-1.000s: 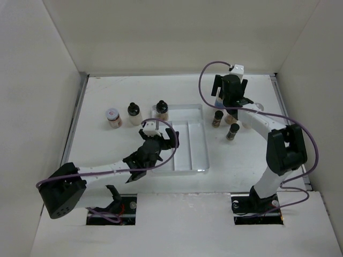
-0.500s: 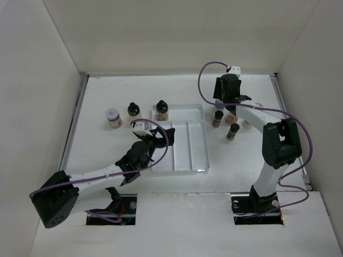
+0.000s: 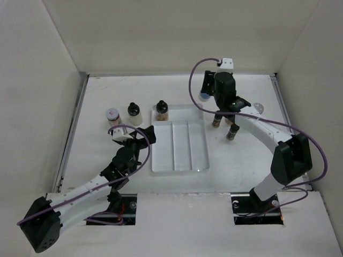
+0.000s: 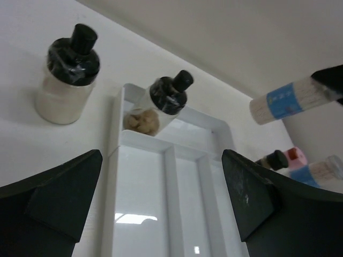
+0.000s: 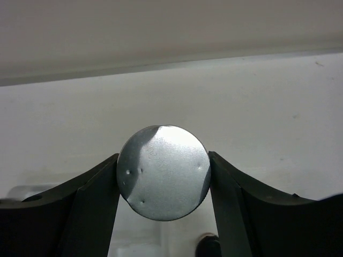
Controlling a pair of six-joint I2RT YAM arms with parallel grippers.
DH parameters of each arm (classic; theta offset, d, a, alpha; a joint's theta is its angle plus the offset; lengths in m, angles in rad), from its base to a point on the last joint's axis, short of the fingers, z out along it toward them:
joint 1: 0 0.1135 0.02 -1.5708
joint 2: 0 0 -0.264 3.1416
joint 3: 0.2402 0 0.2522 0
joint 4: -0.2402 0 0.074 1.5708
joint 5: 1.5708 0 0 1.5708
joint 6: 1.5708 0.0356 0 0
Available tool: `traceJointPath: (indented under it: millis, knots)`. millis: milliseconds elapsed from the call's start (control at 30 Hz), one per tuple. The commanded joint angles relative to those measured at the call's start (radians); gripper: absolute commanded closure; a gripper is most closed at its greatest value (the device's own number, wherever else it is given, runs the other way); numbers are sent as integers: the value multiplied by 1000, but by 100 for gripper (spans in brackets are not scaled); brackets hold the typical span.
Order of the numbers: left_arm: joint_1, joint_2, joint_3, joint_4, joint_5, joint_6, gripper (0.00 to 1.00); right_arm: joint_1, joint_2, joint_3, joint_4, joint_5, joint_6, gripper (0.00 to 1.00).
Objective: Organize the condiment bottles
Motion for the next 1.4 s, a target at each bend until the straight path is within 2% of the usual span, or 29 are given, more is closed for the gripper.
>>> traceJointPath:
  millis: [0, 167, 367, 600, 667, 767, 867, 1000, 1167, 1367]
  knots:
    - [9, -4, -21, -22, -49, -9, 3, 98, 28, 52, 121, -24, 18, 50]
    - [12, 23, -33, 39, -47, -9, 3, 211, 117, 106, 160, -17, 25, 50]
    - [14, 80, -75, 185, -61, -11, 4, 268, 232, 167, 162, 11, 48, 50]
    - [6, -15, -115, 187, -61, -11, 4, 290, 249, 114, 168, 69, 50, 47]
    - [5, -4, -119, 196, -61, -12, 4, 293, 241, 97, 168, 95, 45, 41]
    - [3, 31, -110, 196, -53, -12, 4, 300, 232, 83, 168, 97, 44, 24]
    - [0, 45, -109, 205, -50, -15, 4, 311, 218, 74, 168, 95, 30, 17]
    - [1, 36, -112, 205, -58, -12, 4, 311, 162, 46, 149, 95, 44, 11]
    - [1, 34, -110, 205, -53, -9, 4, 256, -22, -99, 157, 94, 79, 7]
    - [-3, 60, -103, 210, -44, -12, 3, 25, -280, -348, 100, 189, 168, 10]
